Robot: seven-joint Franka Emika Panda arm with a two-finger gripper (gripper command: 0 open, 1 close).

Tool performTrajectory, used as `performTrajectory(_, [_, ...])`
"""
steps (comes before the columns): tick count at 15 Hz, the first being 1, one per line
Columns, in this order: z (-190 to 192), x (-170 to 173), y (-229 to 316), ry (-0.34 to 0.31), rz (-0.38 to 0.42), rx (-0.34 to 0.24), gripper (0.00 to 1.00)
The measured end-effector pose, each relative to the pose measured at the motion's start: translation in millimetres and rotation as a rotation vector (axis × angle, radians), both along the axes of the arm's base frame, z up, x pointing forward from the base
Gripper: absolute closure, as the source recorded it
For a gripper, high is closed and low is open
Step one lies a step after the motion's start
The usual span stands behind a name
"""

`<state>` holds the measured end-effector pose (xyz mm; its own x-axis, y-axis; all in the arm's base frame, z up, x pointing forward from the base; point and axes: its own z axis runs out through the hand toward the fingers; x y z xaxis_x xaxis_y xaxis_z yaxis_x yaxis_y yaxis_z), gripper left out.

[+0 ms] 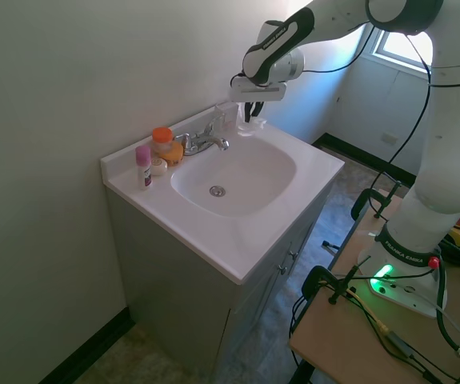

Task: Throw the tissue in the trash bin

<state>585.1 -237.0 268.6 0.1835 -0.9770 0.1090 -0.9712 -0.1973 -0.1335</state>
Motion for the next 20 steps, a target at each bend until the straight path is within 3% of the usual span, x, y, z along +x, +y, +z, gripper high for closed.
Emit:
performTrajectory(4, [39,-9,-23,-0.060,-0.021,0.025,1.00])
performTrajectory(8, [84,-52,-102,-0.117,-0.153,0.029,1.00])
performTrajectory(11, [61,-87,-175,-0.095,-0.273,0.033,1.00])
performTrajectory(14, [-10,-98,-216,-0.008,-0.334,0.041,1.00])
performTrajectory(15, [-31,-96,-221,0.017,-0.336,0.041,0.00])
performTrajectory(17, [-57,-89,-223,0.042,-0.318,0.056,0.00])
performTrajectory(20, [-64,-86,-229,0.049,-0.300,0.062,0.00])
